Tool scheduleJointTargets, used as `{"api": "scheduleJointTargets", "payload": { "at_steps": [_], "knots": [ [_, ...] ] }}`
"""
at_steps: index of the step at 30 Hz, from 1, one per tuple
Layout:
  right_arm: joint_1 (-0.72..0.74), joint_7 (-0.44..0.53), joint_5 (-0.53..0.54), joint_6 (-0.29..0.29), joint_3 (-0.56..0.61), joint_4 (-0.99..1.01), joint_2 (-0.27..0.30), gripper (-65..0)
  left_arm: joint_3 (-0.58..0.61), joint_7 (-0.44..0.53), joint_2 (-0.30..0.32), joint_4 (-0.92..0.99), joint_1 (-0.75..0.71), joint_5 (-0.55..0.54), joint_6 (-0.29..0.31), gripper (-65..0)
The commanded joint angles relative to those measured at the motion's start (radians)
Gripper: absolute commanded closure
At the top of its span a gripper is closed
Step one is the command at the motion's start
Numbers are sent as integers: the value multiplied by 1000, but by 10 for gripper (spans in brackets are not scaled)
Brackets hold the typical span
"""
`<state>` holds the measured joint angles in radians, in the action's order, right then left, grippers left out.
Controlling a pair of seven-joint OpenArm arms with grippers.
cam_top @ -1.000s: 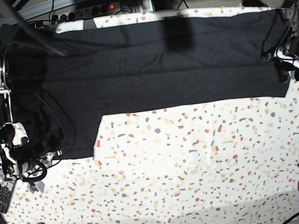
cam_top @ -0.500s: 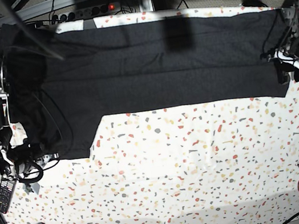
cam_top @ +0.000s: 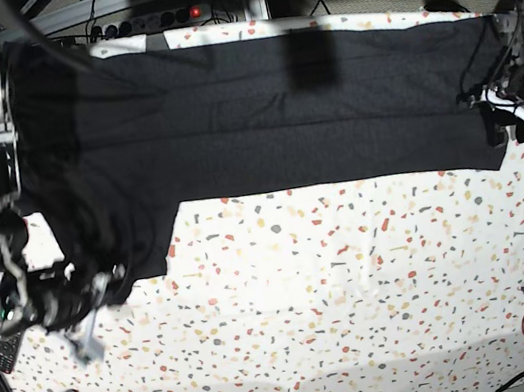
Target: Fold the T-shirt properly
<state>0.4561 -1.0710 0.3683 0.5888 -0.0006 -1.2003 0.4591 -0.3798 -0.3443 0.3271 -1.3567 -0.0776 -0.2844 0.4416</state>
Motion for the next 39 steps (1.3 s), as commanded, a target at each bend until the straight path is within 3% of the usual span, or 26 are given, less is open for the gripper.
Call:
{"api": "scheduleJointTargets", "payload": {
  "at_steps": [1, 7, 13, 24, 37, 39],
  "knots": [
    [1, -6, 39, 3, -6, -72, 14, 0, -6, 23, 17, -18, 14, -12, 0, -262],
    [-200, -43, 166, 3, -6, -304, 14, 0, -6, 22, 17, -18, 13, -12, 0, -262],
    [-379, -38, 214, -2, -6, -534, 9, 0, -6, 15, 17, -18, 11, -11, 0, -262],
    [-629, -43, 215, 0, -6, -785, -129, 0, -6, 14, 17, -18, 11, -11, 0, -262],
    [-778, -43, 212, 13, -5, -841, -151, 0, -6, 15, 17, -18, 11, -11, 0, -262],
    [-777, -43, 212, 13, -5, -841, -151, -76, -6, 15, 17, -18, 11, -11, 0, -262]
  ]
}}
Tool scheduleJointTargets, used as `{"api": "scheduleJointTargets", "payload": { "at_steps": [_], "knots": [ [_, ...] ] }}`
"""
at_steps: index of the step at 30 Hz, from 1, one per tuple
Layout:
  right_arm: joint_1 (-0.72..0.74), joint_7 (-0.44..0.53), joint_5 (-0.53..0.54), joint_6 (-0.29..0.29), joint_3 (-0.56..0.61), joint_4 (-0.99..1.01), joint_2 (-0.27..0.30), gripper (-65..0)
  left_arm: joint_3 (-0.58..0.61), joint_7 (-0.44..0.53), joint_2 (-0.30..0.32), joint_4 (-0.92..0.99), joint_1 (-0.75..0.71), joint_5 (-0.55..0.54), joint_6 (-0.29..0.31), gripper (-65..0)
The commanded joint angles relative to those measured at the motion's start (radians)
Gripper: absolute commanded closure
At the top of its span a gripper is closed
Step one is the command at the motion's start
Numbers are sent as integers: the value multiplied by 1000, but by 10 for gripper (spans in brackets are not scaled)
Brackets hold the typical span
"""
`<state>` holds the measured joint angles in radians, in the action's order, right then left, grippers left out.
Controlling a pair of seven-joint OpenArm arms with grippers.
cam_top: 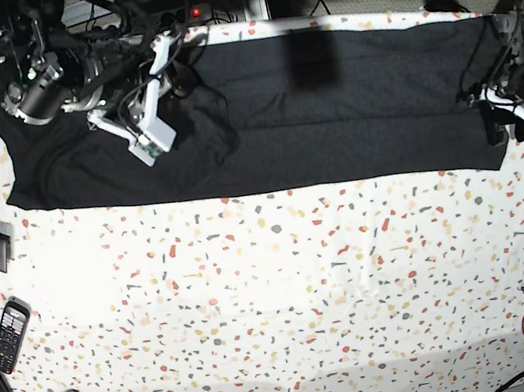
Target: Fold the T-shirt properly
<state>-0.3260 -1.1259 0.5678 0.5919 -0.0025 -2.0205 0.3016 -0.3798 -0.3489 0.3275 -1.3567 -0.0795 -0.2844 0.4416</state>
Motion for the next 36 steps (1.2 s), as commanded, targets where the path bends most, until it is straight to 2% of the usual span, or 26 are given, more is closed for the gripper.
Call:
{"api": "scheduleJointTargets", "payload": {
  "at_steps": [1, 3, 5, 8, 12, 16, 19, 26, 30, 36],
  "knots": [
    [8, 11, 14, 10, -3, -21, 6, -127, -6, 19, 17, -18, 13, -11, 0, -262],
    [10, 11, 18, 11, -3, -21, 6, -210, -6, 19, 17, -18, 13, -11, 0, -262],
    [10, 13, 25, 10, -3, -21, 6, -241, -6, 19, 19, -18, 13, -12, 0, -262],
    [14, 19, 74, 10, -4, -21, 6, -241, -7, 17, 34, -18, 13, -23, 0, -262],
    [16, 30, 87, 11, -6, -21, 6, -240, -7, -74, 88, -18, 13, -170, 1, -262],
    [15, 26, 87, 11, -27, -21, 6, -240, -24, -163, 133, -17, 12, -256, 5, -262],
    [15, 16, 87, 11, -58, -21, 6, -240, -81, -225, 140, -1, 7, -313, 65, -262],
    [15, 11, 93, 11, -157, -21, 6, -240, -254, -326, 141, 121, -41, -522, 256, -262],
    [15, 11, 115, 11, -187, -21, 6, -240, -272, -336, 140, 154, -93, -607, 257, -262],
    [15, 11, 121, 11, -188, -21, 6, -240, -272, -338, 129, 197, -108, -618, 257, -262]
  ]
}}
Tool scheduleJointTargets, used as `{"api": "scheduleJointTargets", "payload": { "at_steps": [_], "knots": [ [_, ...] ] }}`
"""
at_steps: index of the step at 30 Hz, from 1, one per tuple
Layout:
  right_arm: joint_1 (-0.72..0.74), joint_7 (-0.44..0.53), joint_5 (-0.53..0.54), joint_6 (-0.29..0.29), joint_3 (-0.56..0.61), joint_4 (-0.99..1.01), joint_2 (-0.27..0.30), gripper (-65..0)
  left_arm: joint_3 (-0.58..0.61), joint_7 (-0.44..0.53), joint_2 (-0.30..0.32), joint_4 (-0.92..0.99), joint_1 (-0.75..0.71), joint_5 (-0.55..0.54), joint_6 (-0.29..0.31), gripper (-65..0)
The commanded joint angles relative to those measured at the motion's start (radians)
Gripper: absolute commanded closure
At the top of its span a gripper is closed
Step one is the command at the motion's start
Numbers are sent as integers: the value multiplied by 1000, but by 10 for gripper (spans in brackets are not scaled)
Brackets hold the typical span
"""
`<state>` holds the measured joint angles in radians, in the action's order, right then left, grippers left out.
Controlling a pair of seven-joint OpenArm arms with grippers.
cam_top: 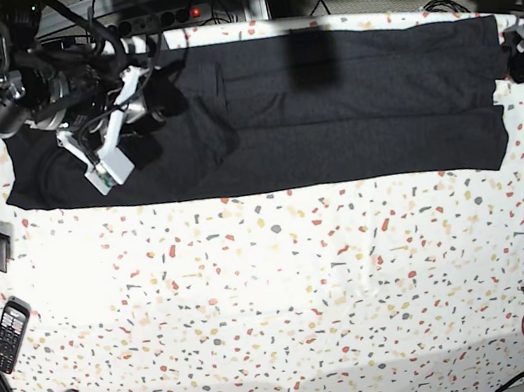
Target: Fold the T-shirt properly
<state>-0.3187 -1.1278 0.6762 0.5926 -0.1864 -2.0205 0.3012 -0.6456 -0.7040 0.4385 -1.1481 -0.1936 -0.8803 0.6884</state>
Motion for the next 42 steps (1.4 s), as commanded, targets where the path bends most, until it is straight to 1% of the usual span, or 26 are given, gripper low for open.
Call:
{"api": "scheduleJointTargets", "payload": {
  "at_steps": [1, 4, 9, 13, 15, 18, 24, 26, 28, 30, 31, 32, 34, 35, 38, 39, 42],
  "knots": [
    [8, 13, 13, 10, -4, -21, 6, -240, -6, 15, 13, -7, 6, -22, 10, -262],
    [8, 13, 13, 10, -4, -21, 6, -240, -6, -8, -24, -3, 6, -19, 10, -262],
    [8, 13, 13, 10, -4, -21, 6, -240, -6, -11, -107, -3, 12, -23, 10, -262],
    [8, 14, 13, 10, -4, -21, 6, -240, -5, -41, -147, -3, 12, -77, 10, -262],
    [8, 14, 13, 10, -4, -21, 6, -240, -5, -51, -155, -3, 16, -99, 10, -262],
    [8, 17, 13, 10, -4, -21, 6, -240, 10, -52, -156, -3, 29, -94, 10, -262],
    [8, 16, 13, 10, -4, -21, 7, -240, 84, -48, -156, -3, 86, -74, 10, -262],
    [8, 13, 13, 10, -4, -21, 6, -240, 109, -18, -156, -3, 108, -21, -35, -262],
    [8, 13, 13, 10, -4, -21, 7, -240, 126, 10, -156, -3, 116, 12, -47, -259],
    [8, 13, 13, 10, -4, -21, 7, -240, 130, 28, -157, -3, 115, 16, -48, -229],
    [8, 13, 13, 10, -4, -21, 6, -240, 130, 29, -156, -3, 113, 16, -48, -191],
    [8, 13, 13, 10, -4, -21, 6, -240, 130, 31, -156, -3, 113, 16, -48, -138],
    [8, 13, 13, 10, -4, -21, 6, -240, 130, 54, -156, -3, 113, 16, -48, -10],
    [8, 13, 13, 10, -4, -21, 7, -240, 130, 77, -156, -3, 113, 16, -48, 0],
    [8, 13, 13, 10, -4, -21, 6, -240, 128, 150, -155, -3, 113, 18, -48, 0],
    [8, 13, 13, 10, -4, -21, 7, -239, 124, 177, -154, -3, 113, 31, -48, 0],
    [8, 13, 13, 10, -4, -21, 6, -239, 82, 266, -153, -3, 113, 115, -48, 0]
  ]
}}
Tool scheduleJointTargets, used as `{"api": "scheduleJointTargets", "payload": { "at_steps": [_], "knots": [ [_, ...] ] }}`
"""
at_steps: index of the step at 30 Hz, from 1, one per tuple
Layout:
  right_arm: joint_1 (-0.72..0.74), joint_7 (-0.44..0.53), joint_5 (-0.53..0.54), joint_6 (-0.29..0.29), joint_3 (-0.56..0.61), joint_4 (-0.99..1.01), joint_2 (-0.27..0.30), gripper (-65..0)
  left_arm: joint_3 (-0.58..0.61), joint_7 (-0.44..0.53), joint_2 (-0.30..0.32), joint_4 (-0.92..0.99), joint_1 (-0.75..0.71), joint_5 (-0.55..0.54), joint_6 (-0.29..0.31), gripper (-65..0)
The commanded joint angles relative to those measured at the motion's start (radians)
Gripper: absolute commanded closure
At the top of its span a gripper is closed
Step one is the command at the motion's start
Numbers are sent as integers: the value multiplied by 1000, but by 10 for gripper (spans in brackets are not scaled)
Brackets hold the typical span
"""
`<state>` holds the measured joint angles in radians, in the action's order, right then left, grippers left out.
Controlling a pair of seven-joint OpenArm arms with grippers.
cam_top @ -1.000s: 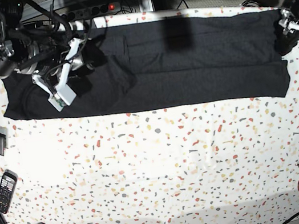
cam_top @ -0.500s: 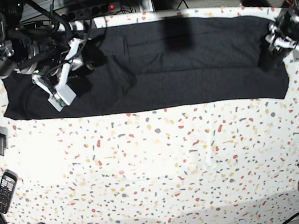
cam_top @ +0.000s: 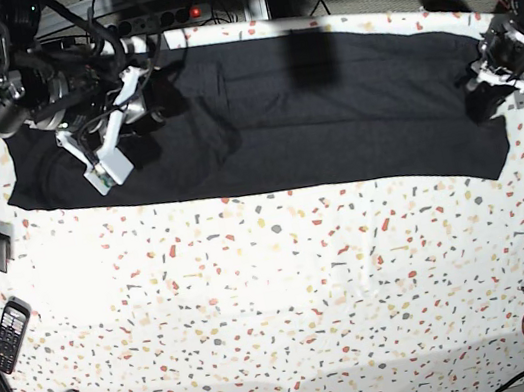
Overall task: Fold the T-shirt properly
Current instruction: 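Move the left gripper to the other band end and grasp it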
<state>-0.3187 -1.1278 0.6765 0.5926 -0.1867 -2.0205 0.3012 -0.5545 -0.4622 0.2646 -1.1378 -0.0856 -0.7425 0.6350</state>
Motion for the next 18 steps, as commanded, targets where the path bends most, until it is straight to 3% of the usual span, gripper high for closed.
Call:
{"api": "scheduleJointTargets", "payload": {
  "at_steps": [1, 5, 11, 18],
  "knots": [
    [8, 13, 13, 10, -4, -21, 6, -239, -32, 50, 21, -14, 6, 8, 5, 0],
    [8, 13, 51, 10, -4, -21, 7, -239, -114, 118, 37, -14, 8, 74, 5, 0],
    [8, 13, 97, 40, -4, -21, 6, -239, -126, 119, 97, -14, 8, 30, 6, 0],
    [8, 13, 97, 40, -4, -21, 6, -239, -126, 84, 98, -14, 8, -25, 28, 0]
  ]
}}
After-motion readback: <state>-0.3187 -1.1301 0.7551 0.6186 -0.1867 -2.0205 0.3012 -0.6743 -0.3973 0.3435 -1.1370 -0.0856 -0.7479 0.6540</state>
